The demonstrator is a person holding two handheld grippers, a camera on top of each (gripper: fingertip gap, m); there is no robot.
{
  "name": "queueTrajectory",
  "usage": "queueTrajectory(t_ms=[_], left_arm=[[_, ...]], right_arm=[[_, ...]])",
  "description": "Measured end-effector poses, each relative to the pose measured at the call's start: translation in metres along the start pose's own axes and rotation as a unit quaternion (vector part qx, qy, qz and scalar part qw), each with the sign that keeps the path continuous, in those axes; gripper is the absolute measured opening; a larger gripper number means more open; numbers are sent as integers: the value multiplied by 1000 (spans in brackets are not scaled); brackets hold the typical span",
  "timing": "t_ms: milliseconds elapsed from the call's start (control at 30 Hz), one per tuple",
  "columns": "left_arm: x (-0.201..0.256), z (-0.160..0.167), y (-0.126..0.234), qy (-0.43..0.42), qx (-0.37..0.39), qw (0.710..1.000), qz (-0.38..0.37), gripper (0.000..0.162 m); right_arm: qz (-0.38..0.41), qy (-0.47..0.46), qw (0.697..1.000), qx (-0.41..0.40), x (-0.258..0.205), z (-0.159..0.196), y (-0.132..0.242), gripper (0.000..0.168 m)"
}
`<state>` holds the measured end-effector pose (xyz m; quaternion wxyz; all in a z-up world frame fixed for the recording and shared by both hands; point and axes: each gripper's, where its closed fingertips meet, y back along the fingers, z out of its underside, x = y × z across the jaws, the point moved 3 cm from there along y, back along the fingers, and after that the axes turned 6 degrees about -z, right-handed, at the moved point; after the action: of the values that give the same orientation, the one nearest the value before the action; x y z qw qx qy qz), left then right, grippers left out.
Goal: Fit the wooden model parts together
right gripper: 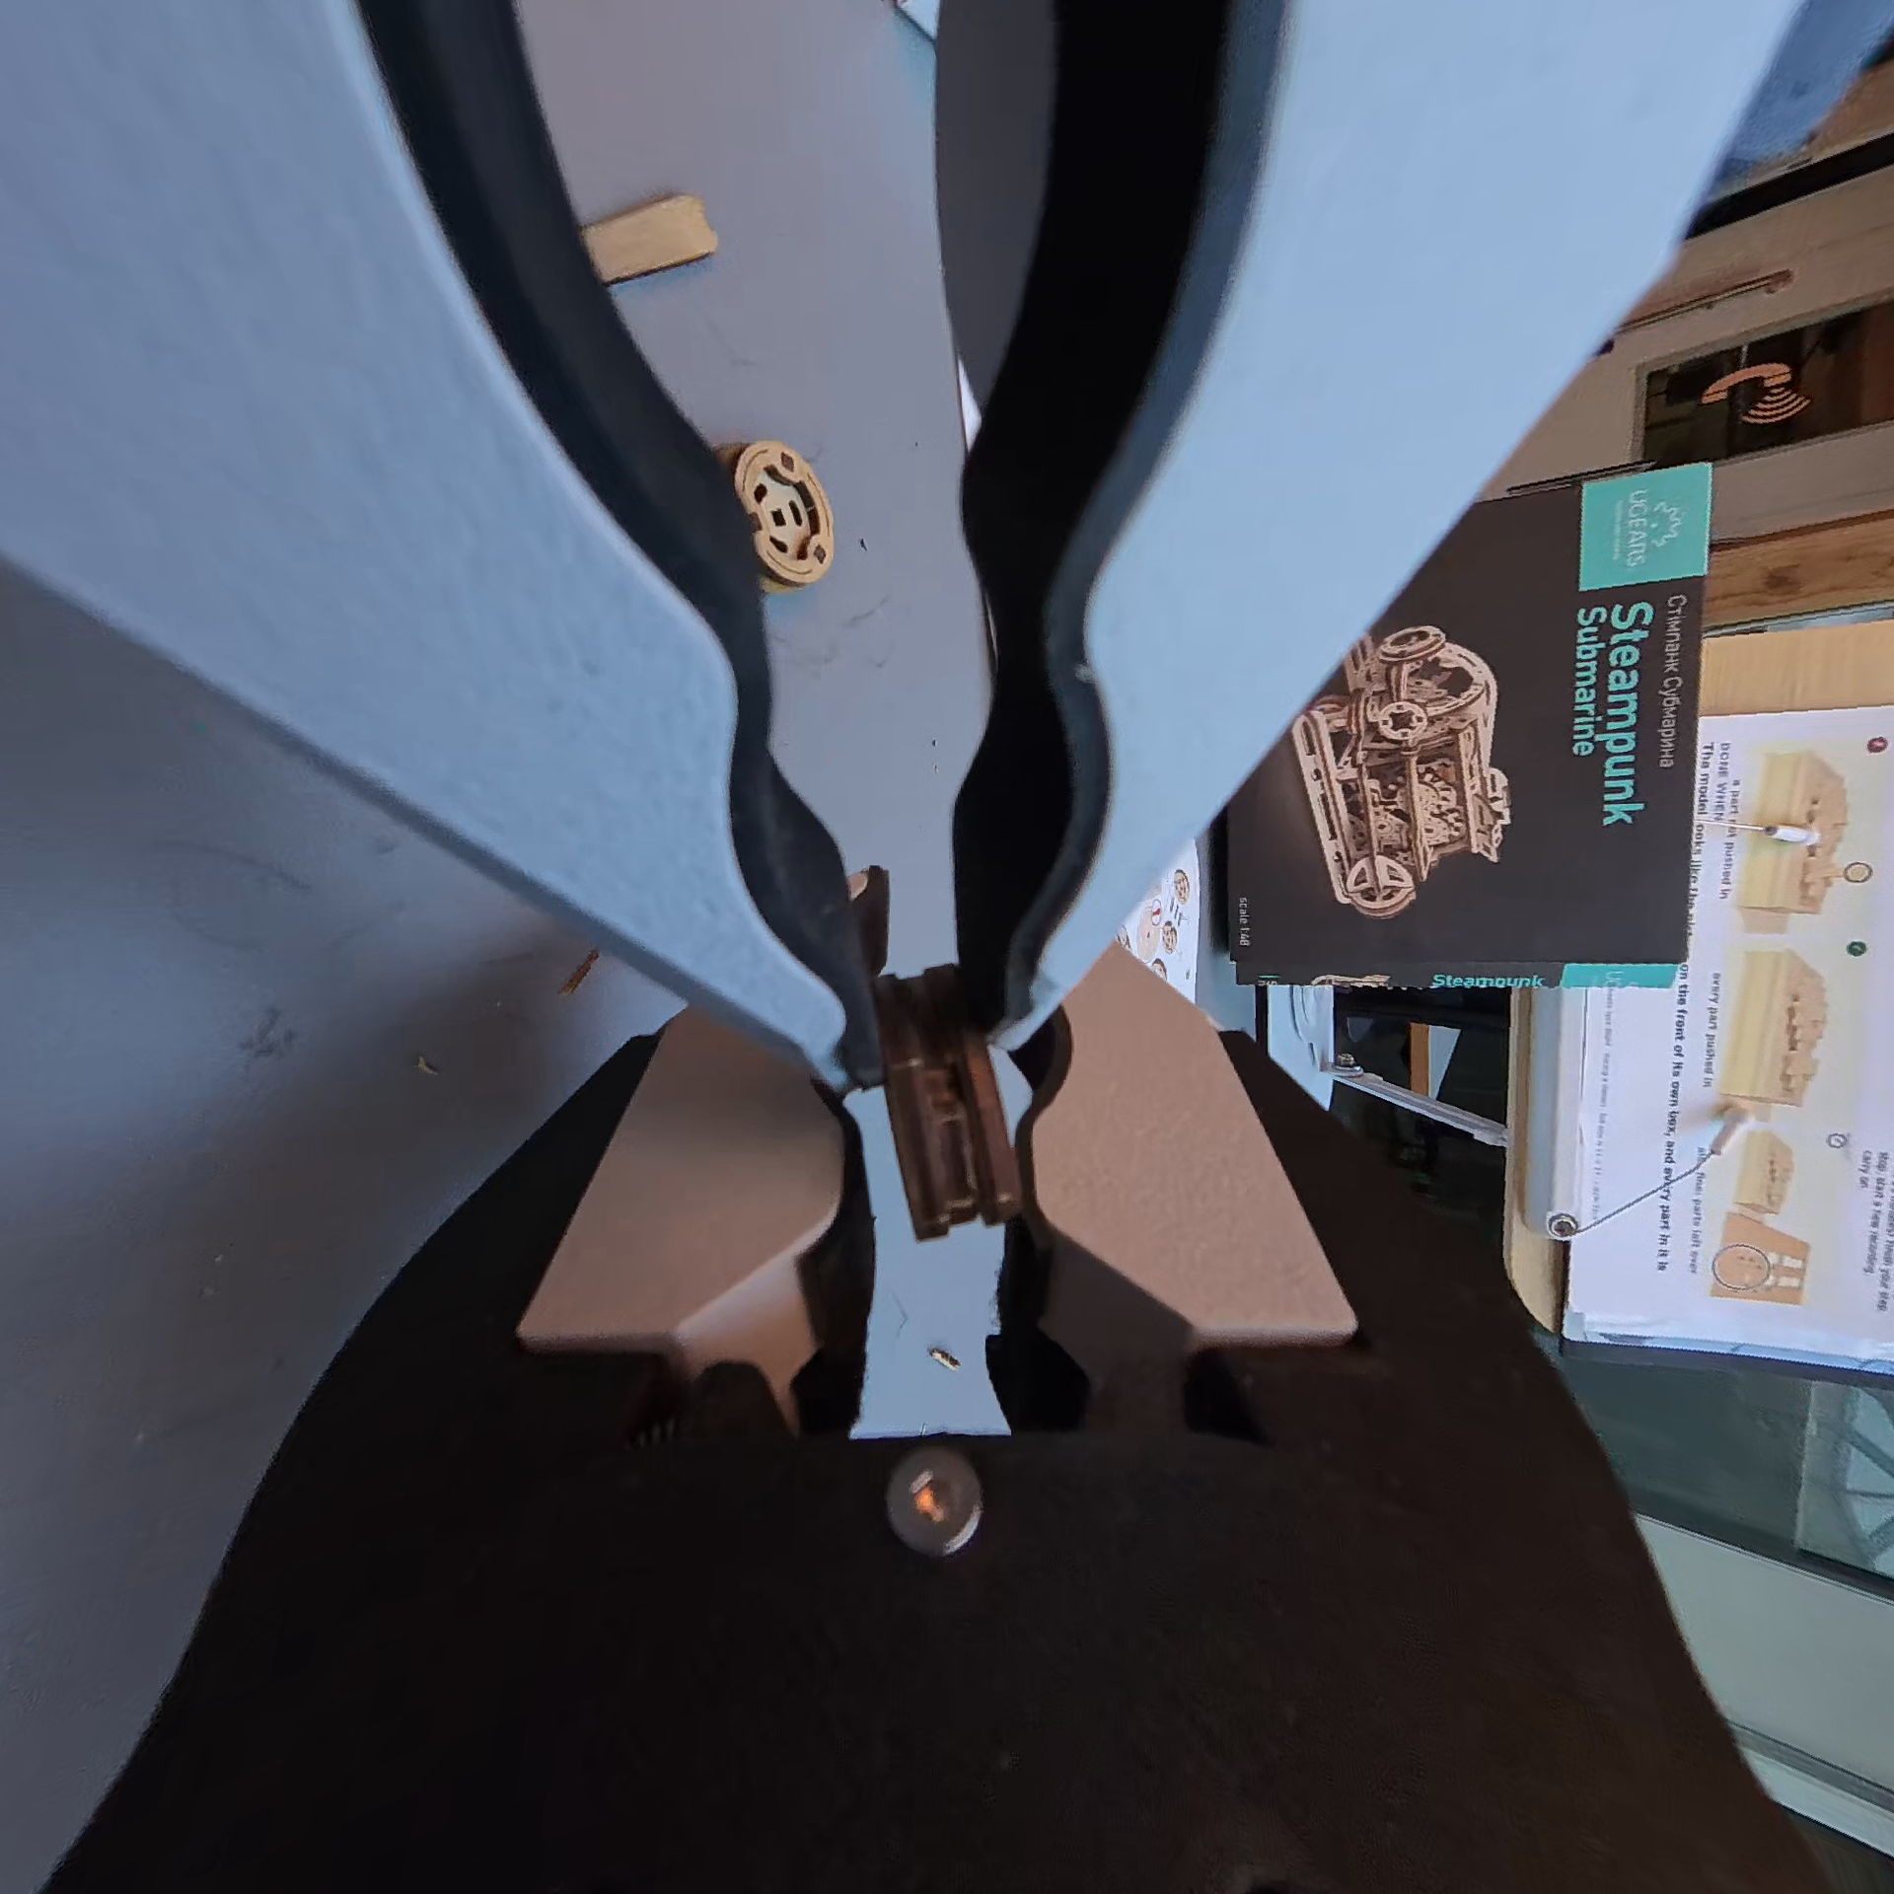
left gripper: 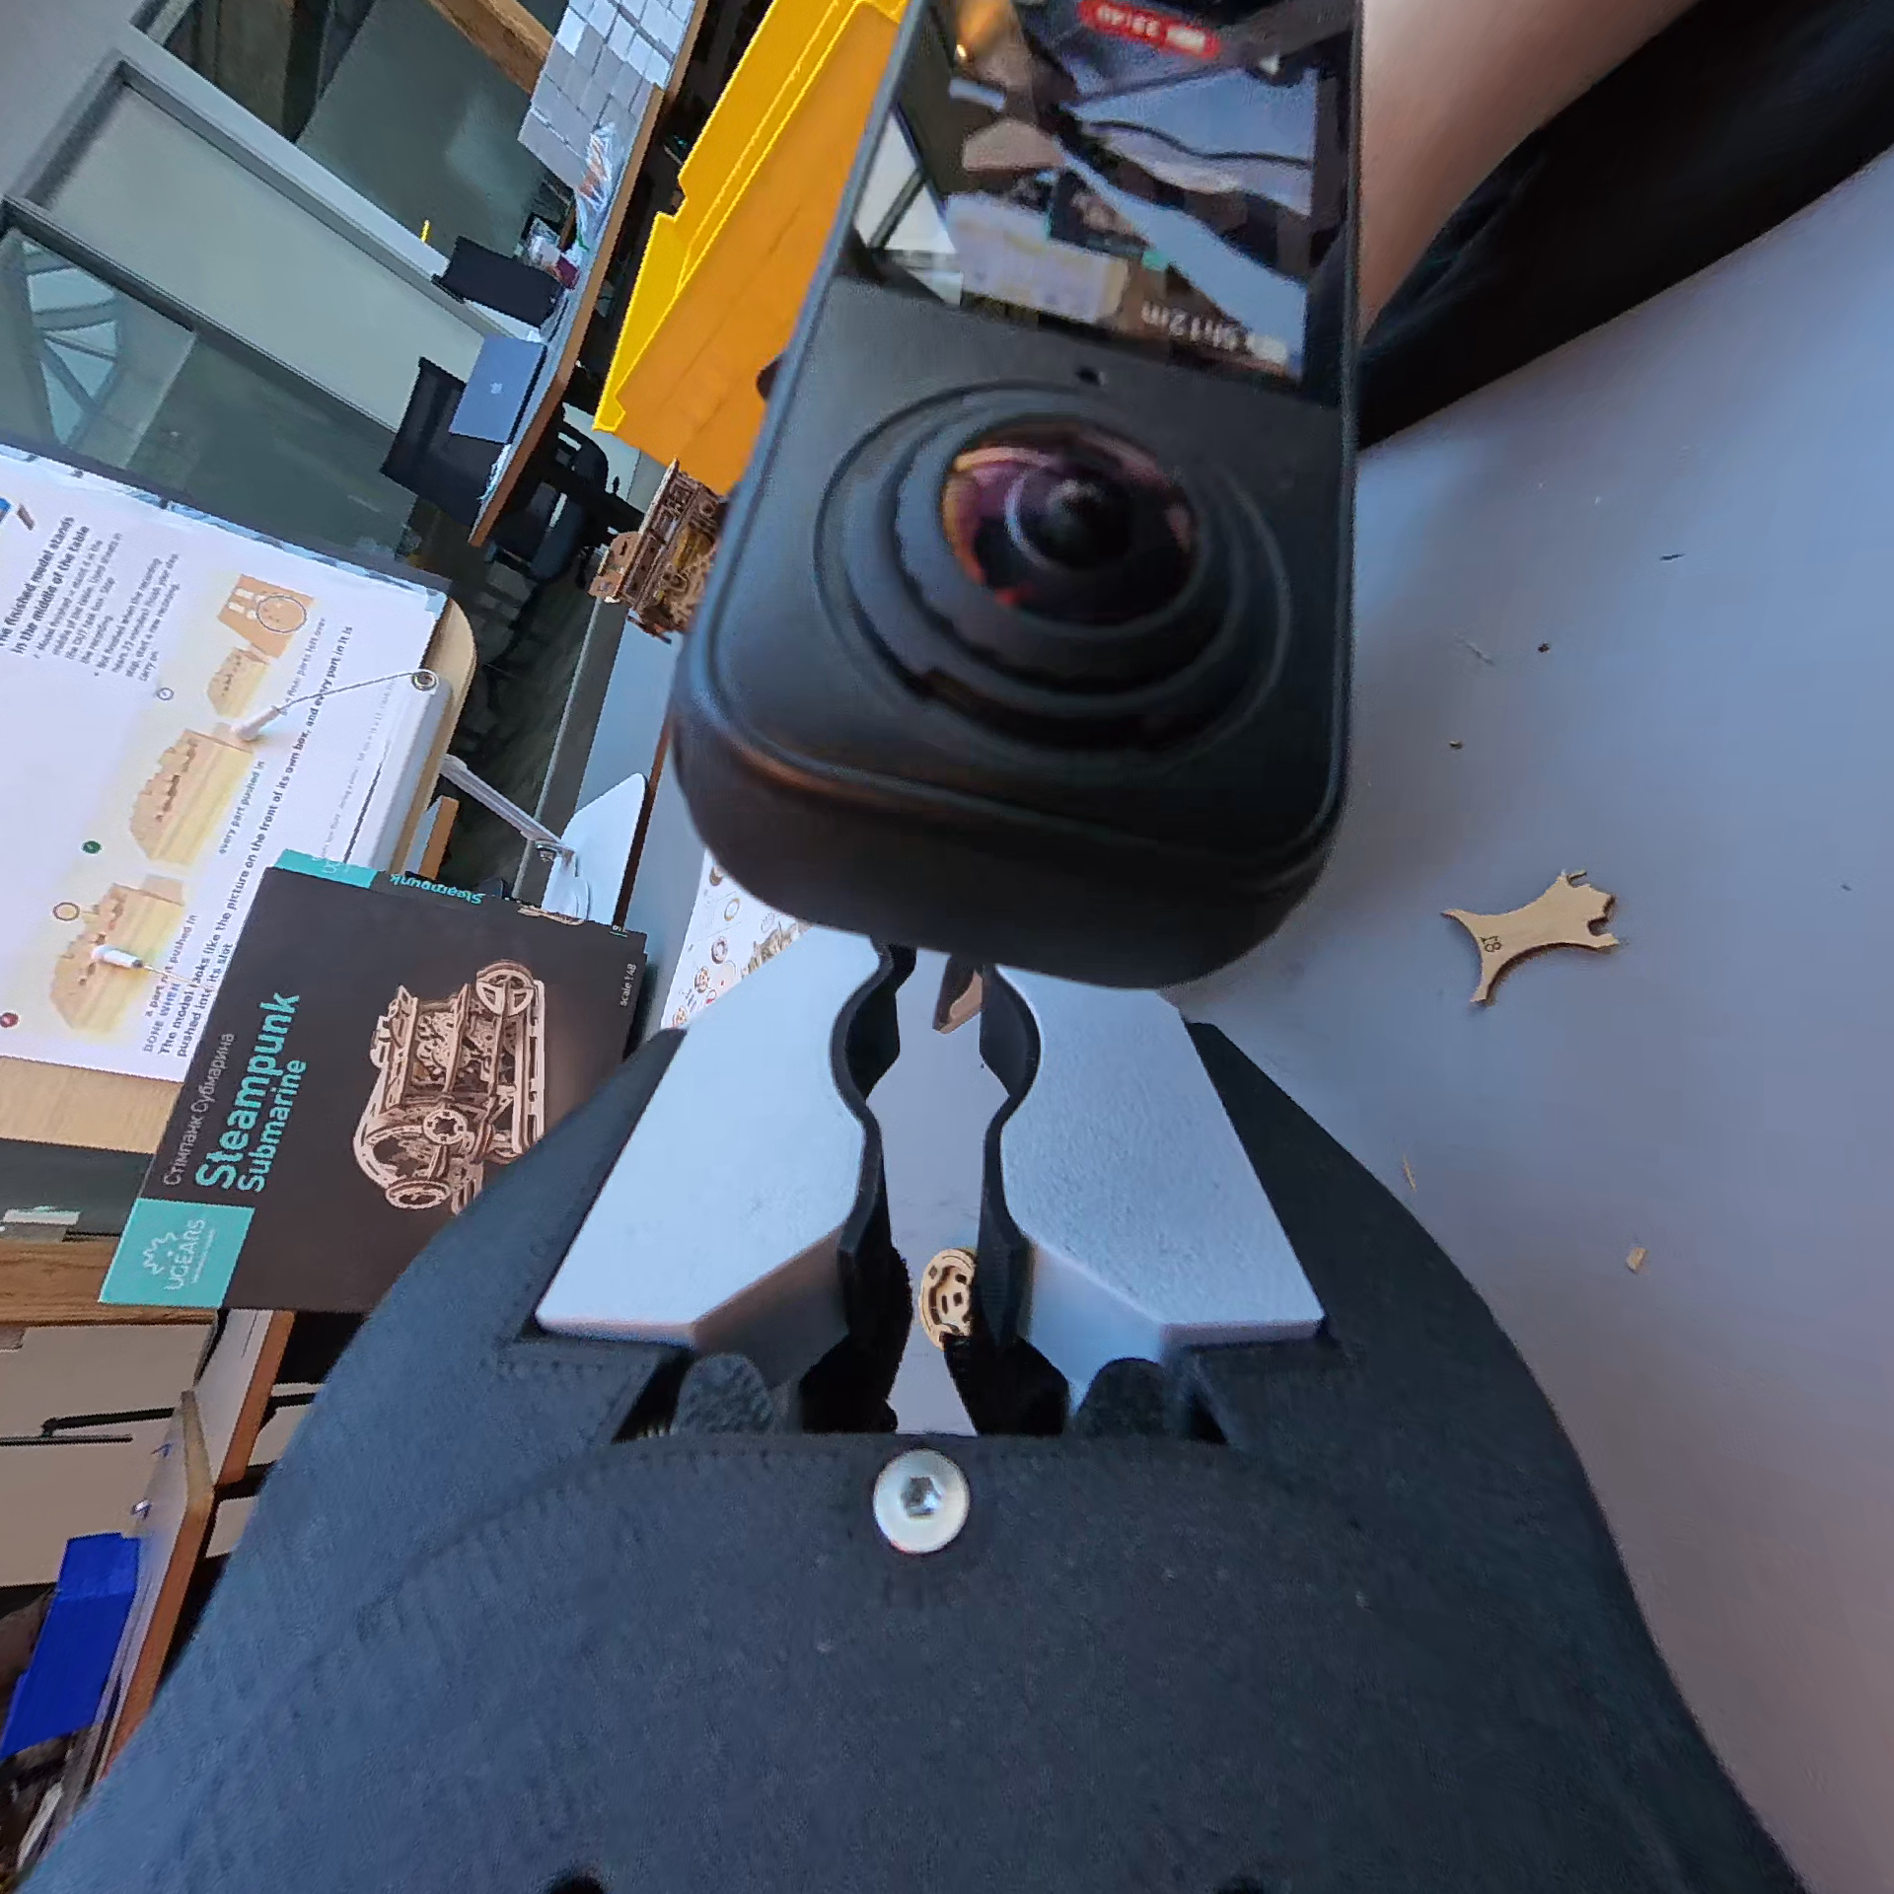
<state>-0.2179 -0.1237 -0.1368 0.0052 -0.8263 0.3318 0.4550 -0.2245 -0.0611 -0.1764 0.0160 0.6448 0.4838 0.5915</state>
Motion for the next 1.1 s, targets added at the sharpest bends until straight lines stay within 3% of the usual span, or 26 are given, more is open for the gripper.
queueTrajectory(t_ms=[467, 867, 933, 1000, 1100], left_arm=[[2, -8, 0, -32, 10, 999, -21, 7], [2, -6, 1, -11, 12, 1000, -6, 7], [0, -6, 1, 9, 16, 1000, -2, 7], [-4, -5, 3, 50, 18, 999, 8, 7], [-13, -3, 7, 150, 37, 987, 37, 7]], right_arm=[[15, 15, 1000, 8, 3, -1, 8, 7], [-29, -13, 999, 24, -3, -4, 5, 7], [-41, -40, 997, 58, -3, -7, 5, 11], [-57, -61, 991, 108, 1, -10, 10, 29], [-105, -89, 964, 226, 0, -13, 27, 32]])
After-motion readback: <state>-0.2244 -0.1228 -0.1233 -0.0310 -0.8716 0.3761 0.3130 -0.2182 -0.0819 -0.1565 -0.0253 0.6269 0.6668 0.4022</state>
